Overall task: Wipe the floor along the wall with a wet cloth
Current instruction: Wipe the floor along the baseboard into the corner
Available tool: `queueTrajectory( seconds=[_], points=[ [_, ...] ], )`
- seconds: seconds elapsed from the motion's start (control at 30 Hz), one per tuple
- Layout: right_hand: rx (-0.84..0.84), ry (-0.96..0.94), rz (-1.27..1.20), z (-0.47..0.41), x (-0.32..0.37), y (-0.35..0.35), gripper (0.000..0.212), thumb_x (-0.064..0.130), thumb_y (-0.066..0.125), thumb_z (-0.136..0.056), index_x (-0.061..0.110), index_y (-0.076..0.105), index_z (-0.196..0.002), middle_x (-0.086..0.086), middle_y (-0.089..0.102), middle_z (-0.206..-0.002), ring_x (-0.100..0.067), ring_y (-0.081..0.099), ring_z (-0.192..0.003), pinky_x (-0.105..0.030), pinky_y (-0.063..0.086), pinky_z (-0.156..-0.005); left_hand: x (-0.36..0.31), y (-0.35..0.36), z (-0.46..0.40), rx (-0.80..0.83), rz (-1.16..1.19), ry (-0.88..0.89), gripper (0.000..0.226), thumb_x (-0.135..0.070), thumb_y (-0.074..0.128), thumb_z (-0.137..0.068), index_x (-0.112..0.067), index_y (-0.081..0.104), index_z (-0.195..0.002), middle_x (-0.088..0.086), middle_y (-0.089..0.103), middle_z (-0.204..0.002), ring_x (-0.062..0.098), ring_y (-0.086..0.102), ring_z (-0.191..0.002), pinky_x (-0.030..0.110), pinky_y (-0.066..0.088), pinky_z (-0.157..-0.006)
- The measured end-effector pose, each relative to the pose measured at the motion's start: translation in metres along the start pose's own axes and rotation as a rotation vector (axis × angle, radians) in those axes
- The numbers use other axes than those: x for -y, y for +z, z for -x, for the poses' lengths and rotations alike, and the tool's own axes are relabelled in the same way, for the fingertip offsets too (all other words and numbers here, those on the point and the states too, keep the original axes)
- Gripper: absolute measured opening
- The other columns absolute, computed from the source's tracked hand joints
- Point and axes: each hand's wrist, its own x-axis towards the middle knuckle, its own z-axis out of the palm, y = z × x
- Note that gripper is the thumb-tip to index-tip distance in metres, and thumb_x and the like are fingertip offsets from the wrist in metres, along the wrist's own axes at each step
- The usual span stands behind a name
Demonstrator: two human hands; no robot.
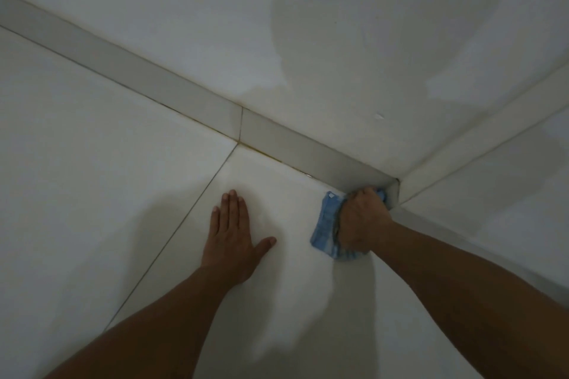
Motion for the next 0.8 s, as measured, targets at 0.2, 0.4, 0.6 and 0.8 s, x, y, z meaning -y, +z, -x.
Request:
queueTrajectory(
  seconds=[0.2, 0.4, 0.6, 0.8],
  points=[
    [-0.027, -0.071, -0.241, 0.005, -0.006, 0.000, 0.054, 0.049, 0.045, -0.089, 0.011, 0.054, -0.126, -0.014, 0.041, -0.134, -0.029, 0.056, -0.112, -0.038, 0.043, -0.095, -0.002, -0.002, 0.000, 0.013, 0.033, 0.007, 0.110, -0.075, -0.005, -0.066, -0.001, -0.015, -0.147, 0.018, -0.020, -0.157, 0.028, -0.022, -0.145, 0.040, -0.013, -0.118],
    [-0.023, -0.145, -0.298, 0.010, -0.002, 0.002, 0.060, 0.057, 0.049, -0.084, 0.009, 0.055, -0.120, -0.016, 0.047, -0.124, -0.030, 0.061, -0.100, -0.036, 0.050, -0.079, -0.001, -0.011, -0.001, 0.133, -0.003, -0.008, 0.109, -0.078, 0.007, -0.073, -0.001, -0.023, -0.145, 0.018, -0.027, -0.155, 0.029, -0.026, -0.144, 0.041, -0.014, -0.117],
    [0.193, -0.206, -0.553, 0.044, 0.014, 0.010, 0.049, 0.047, 0.064, -0.081, 0.010, 0.063, -0.113, -0.011, 0.067, -0.112, -0.023, 0.065, -0.097, -0.029, 0.051, -0.082, -0.005, -0.055, -0.009, 0.288, 0.023, -0.007, 0.100, -0.059, 0.047, -0.088, 0.001, -0.003, -0.150, 0.018, -0.010, -0.160, 0.030, -0.010, -0.148, 0.045, -0.003, -0.120],
    [0.316, -0.124, -0.769, 0.078, -0.002, -0.029, 0.057, 0.058, 0.071, -0.070, 0.011, 0.067, -0.103, -0.010, 0.066, -0.104, -0.019, 0.060, -0.087, -0.027, 0.050, -0.075, -0.006, -0.112, 0.021, 0.333, 0.049, -0.010, 0.071, -0.046, 0.050, -0.093, -0.015, 0.022, -0.150, 0.006, 0.020, -0.159, 0.024, 0.015, -0.147, 0.044, 0.014, -0.119]
  ],
)
